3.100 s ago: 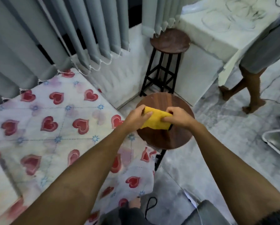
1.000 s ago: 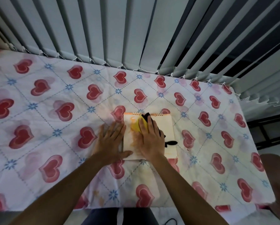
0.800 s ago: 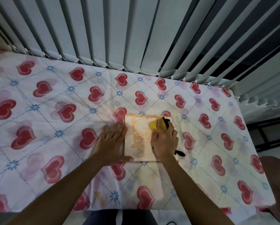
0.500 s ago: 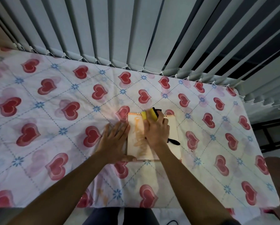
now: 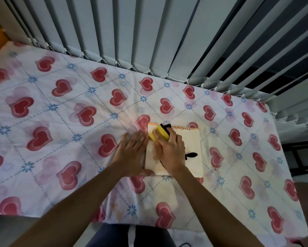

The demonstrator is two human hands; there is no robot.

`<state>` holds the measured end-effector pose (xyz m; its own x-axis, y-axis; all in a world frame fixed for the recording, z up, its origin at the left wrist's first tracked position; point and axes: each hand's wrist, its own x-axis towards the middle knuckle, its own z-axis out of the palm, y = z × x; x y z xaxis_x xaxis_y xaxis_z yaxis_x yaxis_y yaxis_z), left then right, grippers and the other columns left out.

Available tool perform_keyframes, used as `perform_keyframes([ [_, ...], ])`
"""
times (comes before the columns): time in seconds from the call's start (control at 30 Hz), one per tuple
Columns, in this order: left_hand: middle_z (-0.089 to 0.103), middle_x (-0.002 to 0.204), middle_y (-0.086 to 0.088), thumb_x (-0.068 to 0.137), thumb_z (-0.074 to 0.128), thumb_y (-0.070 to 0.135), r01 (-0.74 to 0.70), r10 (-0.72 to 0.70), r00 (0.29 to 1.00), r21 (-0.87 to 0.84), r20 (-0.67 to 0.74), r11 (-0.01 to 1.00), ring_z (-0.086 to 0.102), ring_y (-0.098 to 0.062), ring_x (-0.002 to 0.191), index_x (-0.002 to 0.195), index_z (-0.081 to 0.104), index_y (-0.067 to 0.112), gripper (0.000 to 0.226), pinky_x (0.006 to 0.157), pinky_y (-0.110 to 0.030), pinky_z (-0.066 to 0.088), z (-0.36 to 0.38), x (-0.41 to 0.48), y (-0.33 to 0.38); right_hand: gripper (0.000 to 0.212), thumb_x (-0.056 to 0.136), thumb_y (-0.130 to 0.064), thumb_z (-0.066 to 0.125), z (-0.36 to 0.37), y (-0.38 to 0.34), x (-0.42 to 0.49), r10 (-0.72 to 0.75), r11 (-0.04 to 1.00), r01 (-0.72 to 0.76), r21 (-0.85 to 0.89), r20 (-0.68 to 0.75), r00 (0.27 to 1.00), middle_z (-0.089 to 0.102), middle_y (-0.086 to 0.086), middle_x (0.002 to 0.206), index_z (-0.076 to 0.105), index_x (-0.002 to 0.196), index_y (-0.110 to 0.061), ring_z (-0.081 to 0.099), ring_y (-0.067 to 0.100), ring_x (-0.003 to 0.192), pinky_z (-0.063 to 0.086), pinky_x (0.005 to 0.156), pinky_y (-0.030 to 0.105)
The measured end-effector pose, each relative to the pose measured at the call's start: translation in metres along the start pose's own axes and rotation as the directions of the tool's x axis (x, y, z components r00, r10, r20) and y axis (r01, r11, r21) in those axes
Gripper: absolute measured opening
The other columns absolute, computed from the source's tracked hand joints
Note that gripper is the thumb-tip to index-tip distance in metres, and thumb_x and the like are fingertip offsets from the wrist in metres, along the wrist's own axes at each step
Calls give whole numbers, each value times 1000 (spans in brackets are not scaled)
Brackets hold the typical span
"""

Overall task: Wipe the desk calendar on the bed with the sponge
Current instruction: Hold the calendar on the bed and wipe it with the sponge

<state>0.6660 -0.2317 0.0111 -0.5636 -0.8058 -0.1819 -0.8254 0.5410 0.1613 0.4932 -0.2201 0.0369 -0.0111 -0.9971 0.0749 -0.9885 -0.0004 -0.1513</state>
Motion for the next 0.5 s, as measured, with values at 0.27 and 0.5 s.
perform_keyframes([
  [0.27,0,161,-14,55,16,97,-8,8,1000,5,3,1000,-3,-31,148,149,-1,6,132,116,-58,-2,-1,0,-1,42,94,-39,49,-4,3,23,154,988,-154,-24,4,988,42,12,141,44,135,-44,45,32,110,43,85,43],
  [0.5,-7,161,-10,54,15,98,0,1,999,-18,35,1000,-13,-27,147,149,-7,8,132,117,-58,-5,-3,0,0,52,89,-38,57,-5,15,-48,-152,988,152,-3,31,988,50,10,134,38,136,-50,52,32,102,51,80,44],
])
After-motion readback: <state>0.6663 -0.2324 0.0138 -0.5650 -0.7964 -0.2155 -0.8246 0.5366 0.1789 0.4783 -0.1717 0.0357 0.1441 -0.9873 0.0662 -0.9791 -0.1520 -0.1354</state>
